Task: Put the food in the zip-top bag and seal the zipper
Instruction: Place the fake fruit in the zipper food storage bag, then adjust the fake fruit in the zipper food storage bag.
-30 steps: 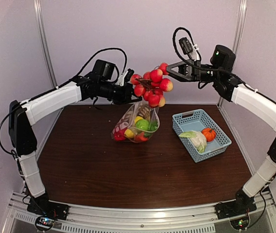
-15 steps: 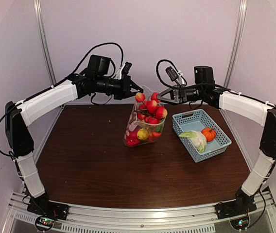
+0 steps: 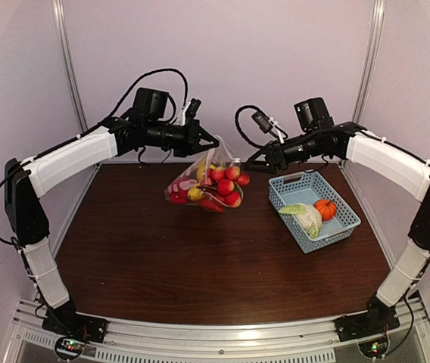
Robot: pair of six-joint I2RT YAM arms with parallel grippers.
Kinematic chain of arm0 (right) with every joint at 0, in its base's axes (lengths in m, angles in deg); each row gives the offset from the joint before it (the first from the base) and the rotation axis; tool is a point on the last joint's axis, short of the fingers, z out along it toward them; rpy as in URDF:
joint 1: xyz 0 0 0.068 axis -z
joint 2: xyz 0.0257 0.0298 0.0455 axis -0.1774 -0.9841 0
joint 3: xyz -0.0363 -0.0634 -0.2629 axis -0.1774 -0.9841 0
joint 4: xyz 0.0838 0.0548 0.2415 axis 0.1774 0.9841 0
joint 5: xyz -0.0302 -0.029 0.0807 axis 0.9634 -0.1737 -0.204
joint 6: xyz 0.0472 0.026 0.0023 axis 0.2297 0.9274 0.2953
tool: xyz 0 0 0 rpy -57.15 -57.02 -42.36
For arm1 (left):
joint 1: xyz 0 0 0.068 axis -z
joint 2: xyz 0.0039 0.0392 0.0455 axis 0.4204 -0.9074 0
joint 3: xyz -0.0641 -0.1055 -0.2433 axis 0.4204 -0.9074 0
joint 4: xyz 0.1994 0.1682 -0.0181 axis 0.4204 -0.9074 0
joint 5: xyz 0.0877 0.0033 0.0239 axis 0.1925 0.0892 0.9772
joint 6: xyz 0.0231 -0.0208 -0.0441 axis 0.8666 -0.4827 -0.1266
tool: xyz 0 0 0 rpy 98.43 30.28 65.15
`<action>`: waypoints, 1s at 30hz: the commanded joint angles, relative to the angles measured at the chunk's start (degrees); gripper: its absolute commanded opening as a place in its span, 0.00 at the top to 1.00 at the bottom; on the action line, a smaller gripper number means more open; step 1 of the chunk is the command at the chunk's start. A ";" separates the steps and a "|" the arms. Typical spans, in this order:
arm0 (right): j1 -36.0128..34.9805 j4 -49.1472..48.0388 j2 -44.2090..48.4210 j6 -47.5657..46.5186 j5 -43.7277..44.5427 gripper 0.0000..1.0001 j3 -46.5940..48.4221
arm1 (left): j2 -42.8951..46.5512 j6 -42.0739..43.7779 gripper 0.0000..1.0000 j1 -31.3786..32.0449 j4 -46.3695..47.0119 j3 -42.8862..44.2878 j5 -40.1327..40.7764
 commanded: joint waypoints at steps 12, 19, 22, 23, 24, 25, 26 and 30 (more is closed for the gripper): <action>-2.48 -1.44 5.78 4.84 13.12 0.30 -8.63 | 5.68 -0.15 1.00 -1.27 6.15 -3.44 5.76; -4.89 -3.41 2.24 9.96 10.43 0.36 -7.75 | 7.53 -4.60 1.00 -1.28 12.30 -7.80 4.34; -5.16 -6.17 0.90 12.94 6.67 0.38 -7.81 | 7.90 -4.68 1.00 -1.22 12.54 -8.70 4.55; -5.16 -7.76 0.87 13.86 5.42 0.39 -7.96 | 8.13 -4.61 1.00 -1.29 12.55 -9.18 4.85; -5.22 -8.84 0.96 14.69 4.81 0.39 -8.22 | 8.48 -4.59 1.00 -1.27 12.52 -9.64 5.15; -5.35 -9.43 1.02 14.94 4.84 0.38 -8.37 | 8.67 -4.65 1.00 -1.24 12.63 -10.09 5.12; -5.47 -9.39 1.06 14.78 5.97 0.36 -8.35 | 8.73 -4.71 1.00 -1.25 12.77 -10.50 4.85; -5.46 -8.35 -0.23 13.01 8.82 0.29 -7.35 | 8.97 -4.93 1.00 -1.19 13.38 -11.32 4.35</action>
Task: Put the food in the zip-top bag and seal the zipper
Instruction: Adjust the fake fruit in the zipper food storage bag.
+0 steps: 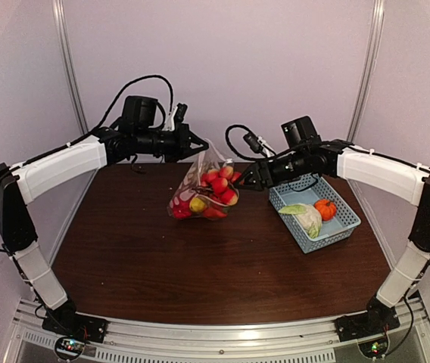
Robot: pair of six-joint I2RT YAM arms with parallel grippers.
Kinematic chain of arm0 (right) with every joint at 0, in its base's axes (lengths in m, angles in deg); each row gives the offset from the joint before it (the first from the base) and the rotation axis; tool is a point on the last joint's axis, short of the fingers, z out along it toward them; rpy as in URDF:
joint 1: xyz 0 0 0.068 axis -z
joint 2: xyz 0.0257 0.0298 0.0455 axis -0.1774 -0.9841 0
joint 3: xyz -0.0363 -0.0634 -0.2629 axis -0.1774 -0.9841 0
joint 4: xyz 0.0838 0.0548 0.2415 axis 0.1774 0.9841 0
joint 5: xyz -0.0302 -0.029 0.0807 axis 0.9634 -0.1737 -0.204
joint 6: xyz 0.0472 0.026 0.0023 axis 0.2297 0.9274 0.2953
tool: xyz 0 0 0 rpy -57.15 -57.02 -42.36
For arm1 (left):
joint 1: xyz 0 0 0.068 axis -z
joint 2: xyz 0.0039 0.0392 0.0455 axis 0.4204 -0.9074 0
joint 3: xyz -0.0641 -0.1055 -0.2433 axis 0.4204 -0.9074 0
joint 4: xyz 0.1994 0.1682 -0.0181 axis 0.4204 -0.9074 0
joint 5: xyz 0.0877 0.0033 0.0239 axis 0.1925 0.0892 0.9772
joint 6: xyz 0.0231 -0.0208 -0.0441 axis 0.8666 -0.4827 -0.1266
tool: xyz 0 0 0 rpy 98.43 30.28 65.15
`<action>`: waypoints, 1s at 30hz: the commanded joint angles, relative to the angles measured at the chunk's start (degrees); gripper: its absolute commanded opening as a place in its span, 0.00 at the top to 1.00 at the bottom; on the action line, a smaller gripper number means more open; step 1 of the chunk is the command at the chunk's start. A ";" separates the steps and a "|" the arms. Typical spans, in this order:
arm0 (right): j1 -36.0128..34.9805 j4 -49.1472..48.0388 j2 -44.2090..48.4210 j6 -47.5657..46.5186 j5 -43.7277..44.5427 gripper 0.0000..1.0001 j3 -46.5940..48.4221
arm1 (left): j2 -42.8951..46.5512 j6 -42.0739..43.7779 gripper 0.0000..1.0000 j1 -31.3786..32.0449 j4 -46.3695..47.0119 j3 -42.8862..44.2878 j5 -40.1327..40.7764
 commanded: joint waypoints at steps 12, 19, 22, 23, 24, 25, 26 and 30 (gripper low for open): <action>-0.89 -5.43 -4.55 -0.27 -10.19 0.61 6.71 | 2.27 -1.89 1.00 0.15 8.19 -2.81 -2.52; -3.99 1.22 -4.67 -6.34 -6.22 0.61 11.08 | 1.78 -2.08 1.00 0.41 8.51 -2.71 -3.31; -4.69 4.11 -7.18 -6.67 0.56 0.57 13.31 | 1.93 -2.06 1.00 0.49 8.53 -2.09 -3.71; -4.73 5.35 -8.21 -6.70 3.64 0.53 14.35 | 2.13 -2.03 1.00 0.51 8.45 -1.96 -3.75; -4.76 6.64 -9.04 -6.70 6.43 0.48 15.41 | 2.33 -1.89 1.00 0.51 8.18 -1.74 -3.72; -4.77 7.54 -9.64 -6.98 8.36 0.46 16.45 | 2.48 -1.56 1.00 0.51 7.91 -1.53 -3.62; -4.84 8.36 -10.03 -7.51 10.46 0.44 17.62 | 2.58 -1.22 1.00 0.51 7.48 -1.35 -3.65; -5.87 12.82 -9.05 -9.55 16.77 0.30 21.82 | 2.78 -0.29 1.00 0.51 5.81 -1.13 -2.92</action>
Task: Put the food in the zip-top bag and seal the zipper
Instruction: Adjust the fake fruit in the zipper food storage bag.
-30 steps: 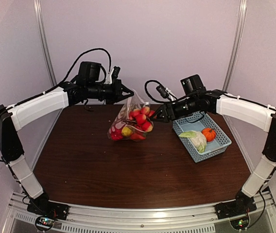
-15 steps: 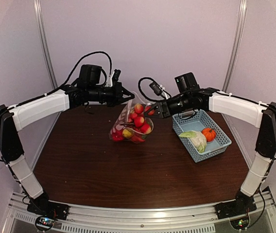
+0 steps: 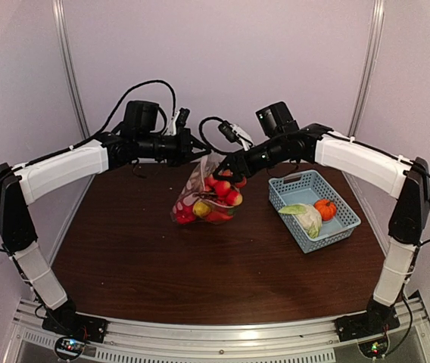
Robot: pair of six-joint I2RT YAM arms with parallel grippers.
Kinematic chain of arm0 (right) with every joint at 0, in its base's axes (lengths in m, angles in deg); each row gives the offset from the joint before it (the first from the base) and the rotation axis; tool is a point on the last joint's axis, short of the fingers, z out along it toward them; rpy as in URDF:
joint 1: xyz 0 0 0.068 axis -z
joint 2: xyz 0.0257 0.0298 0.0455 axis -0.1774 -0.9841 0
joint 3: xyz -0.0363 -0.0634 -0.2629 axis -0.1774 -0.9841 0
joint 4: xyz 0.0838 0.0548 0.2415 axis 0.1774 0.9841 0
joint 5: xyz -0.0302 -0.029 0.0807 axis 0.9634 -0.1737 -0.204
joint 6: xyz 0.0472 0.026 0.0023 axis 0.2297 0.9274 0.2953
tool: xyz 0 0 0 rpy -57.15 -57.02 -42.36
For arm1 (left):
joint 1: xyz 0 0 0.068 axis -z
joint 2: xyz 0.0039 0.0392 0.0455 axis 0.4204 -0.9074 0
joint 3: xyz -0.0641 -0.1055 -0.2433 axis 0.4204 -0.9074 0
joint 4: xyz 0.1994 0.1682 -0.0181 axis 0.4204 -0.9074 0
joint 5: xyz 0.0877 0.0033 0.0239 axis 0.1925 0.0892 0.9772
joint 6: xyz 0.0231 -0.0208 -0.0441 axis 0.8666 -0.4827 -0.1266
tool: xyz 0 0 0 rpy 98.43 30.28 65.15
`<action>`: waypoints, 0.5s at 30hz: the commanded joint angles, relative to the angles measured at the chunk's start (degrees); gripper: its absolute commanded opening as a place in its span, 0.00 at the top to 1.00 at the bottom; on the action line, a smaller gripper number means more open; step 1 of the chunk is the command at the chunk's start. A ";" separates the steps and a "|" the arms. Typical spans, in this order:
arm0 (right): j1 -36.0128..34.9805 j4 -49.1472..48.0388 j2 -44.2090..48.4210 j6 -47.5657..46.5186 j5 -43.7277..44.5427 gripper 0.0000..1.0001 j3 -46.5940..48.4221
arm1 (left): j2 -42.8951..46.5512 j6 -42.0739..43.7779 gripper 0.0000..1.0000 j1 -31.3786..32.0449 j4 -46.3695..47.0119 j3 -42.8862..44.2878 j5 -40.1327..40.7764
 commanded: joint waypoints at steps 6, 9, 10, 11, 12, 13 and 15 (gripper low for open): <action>-0.78 5.70 11.08 -6.36 10.43 0.23 0.96 | 2.89 0.23 1.00 0.09 4.51 0.70 0.48; -0.68 6.11 15.24 -9.70 15.71 0.22 -2.18 | 2.72 -0.23 1.00 0.09 5.12 1.49 0.17; -0.52 6.30 15.70 -10.74 17.14 0.22 -3.18 | 2.54 -0.20 1.00 0.09 4.98 1.89 -0.02; -0.06 5.96 15.99 -11.26 17.69 0.23 -4.71 | 2.34 -0.04 1.00 0.09 4.85 2.18 -0.33; 0.61 5.25 16.12 -11.58 17.34 0.24 -6.27 | 2.23 0.08 1.00 0.09 4.74 2.43 -0.63; 1.31 4.65 15.89 -12.21 15.52 0.26 -8.34 | 2.05 0.10 1.00 0.09 4.54 2.57 -0.97; 2.06 4.79 14.94 -13.67 13.28 0.30 -10.13 | 1.81 0.14 1.00 0.05 4.38 2.65 -1.59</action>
